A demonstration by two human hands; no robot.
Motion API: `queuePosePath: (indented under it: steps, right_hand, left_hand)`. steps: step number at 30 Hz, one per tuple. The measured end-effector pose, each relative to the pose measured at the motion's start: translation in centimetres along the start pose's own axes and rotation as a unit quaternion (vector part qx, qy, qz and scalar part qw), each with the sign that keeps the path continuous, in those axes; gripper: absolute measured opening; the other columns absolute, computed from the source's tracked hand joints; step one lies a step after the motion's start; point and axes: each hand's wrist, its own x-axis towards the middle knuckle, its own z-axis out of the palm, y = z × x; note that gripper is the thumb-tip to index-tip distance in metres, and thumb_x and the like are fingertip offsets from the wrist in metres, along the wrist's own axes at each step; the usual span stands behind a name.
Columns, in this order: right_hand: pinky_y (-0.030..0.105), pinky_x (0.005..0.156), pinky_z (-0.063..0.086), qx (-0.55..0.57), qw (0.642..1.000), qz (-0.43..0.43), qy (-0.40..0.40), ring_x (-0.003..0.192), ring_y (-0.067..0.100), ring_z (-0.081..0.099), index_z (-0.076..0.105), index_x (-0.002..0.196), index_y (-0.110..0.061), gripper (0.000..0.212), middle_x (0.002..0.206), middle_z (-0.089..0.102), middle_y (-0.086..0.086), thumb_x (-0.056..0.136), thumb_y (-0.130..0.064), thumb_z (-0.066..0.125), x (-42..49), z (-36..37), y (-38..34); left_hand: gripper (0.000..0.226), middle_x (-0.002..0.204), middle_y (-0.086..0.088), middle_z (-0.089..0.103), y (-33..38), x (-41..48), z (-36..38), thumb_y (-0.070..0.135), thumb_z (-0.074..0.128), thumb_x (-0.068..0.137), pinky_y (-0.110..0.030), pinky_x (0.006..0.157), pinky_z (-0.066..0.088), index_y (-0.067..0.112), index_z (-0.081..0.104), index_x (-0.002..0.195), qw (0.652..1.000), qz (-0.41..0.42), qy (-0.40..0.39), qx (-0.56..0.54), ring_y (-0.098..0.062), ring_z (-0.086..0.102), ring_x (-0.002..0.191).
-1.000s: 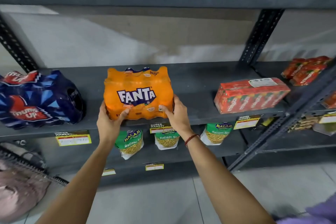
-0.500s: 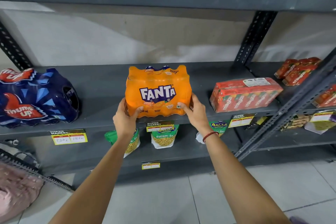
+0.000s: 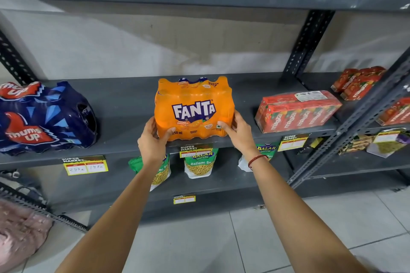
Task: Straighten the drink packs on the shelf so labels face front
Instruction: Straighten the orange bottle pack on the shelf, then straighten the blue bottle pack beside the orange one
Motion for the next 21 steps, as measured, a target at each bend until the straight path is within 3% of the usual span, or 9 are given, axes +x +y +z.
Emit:
queuePosePath:
  steps: [2, 4, 6, 9, 13, 18, 21]
  right_hand:
    - [0.047, 0.097, 0.05, -0.003, 1.0, -0.011, 0.026, 0.119, 0.026, 0.057, 0.041, 0.136, -0.013, 0.066, 0.132, 0.057, 0.01, 0.082, -0.043, 0.064, -0.3, 0.1, 0.0]
    - [0.046, 0.096, 0.051, 0.001, 0.995, -0.027, 0.098, 0.117, 0.023, 0.057, 0.046, 0.132, -0.013, 0.063, 0.13, 0.058, 0.009, 0.081, -0.046, 0.065, -1.1, 0.6, -0.2]
    - [0.046, 0.092, 0.052, 0.005, 0.979, -0.05, 0.196, 0.112, 0.021, 0.057, 0.05, 0.126, -0.012, 0.052, 0.123, 0.059, 0.01, 0.086, -0.042, 0.061, -2.1, 1.6, -1.0]
    - [0.038, 0.084, 0.053, 0.007, 0.951, -0.127, 0.283, 0.102, 0.022, 0.057, 0.055, 0.117, -0.007, 0.036, 0.11, 0.059, 0.011, 0.092, -0.033, 0.054, -3.3, 3.4, -3.7]
    - [0.02, 0.083, 0.047, 0.016, 0.935, -0.239, 0.261, 0.098, 0.017, 0.057, 0.059, 0.11, -0.005, 0.026, 0.104, 0.062, 0.012, 0.092, -0.024, 0.056, -3.3, 8.3, -9.4]
    - [0.023, 0.067, 0.052, 0.065, 0.938, -0.293, 0.173, 0.086, 0.019, 0.06, 0.062, 0.103, -0.004, 0.02, 0.096, 0.063, 0.01, 0.091, -0.019, 0.057, -3.0, 16.0, -14.5]
    - [0.036, 0.069, 0.057, 0.065, 0.963, -0.252, 0.071, 0.092, 0.018, 0.061, 0.061, 0.109, -0.006, 0.029, 0.104, 0.064, 0.009, 0.088, -0.026, 0.061, -2.6, 21.1, -15.0]
  left_hand:
    - [0.066, 0.134, -0.008, 0.057, 0.0, 0.1, -0.7, 0.03, 0.071, 0.08, -0.038, 0.096, 0.05, 0.013, 0.044, 0.137, 1.0, 0.008, -0.027, -0.013, -0.022, 0.058, 0.119]
    - [0.058, 0.131, -0.006, 0.059, 0.1, 0.0, -1.8, 0.03, 0.067, 0.084, -0.021, 0.089, 0.049, 0.011, 0.048, 0.135, 0.999, 0.023, -0.039, -0.011, -0.016, 0.059, 0.114]
    - [0.047, 0.125, -0.006, 0.062, -0.1, 0.1, -3.6, 0.029, 0.063, 0.088, -0.005, 0.08, 0.044, 0.008, 0.054, 0.129, 0.999, 0.044, -0.007, 0.002, -0.01, 0.059, 0.107]
    - [0.033, 0.109, -0.004, 0.066, 0.4, 0.5, -6.6, 0.028, 0.057, 0.092, 0.002, 0.071, 0.041, 0.006, 0.061, 0.116, 0.995, 0.083, 0.062, 0.013, -0.002, 0.06, 0.09]
    - [0.02, 0.09, -0.003, 0.065, -0.1, 2.4, -12.8, 0.017, 0.055, 0.093, 0.001, 0.068, 0.039, 0.004, 0.066, 0.103, 0.981, 0.111, 0.158, 0.023, 0.017, 0.054, 0.068]
    - [0.021, 0.089, -0.006, 0.063, -1.4, 3.7, -20.5, 0.017, 0.055, 0.093, -0.004, 0.068, 0.04, 0.002, 0.066, 0.102, 0.962, 0.101, 0.249, 0.04, -0.004, 0.053, 0.07]
    - [0.026, 0.091, -0.012, 0.065, -2.6, 4.5, -24.5, 0.023, 0.055, 0.092, -0.021, 0.076, 0.048, 0.002, 0.065, 0.102, 0.948, 0.093, 0.303, 0.037, -0.012, 0.056, 0.077]
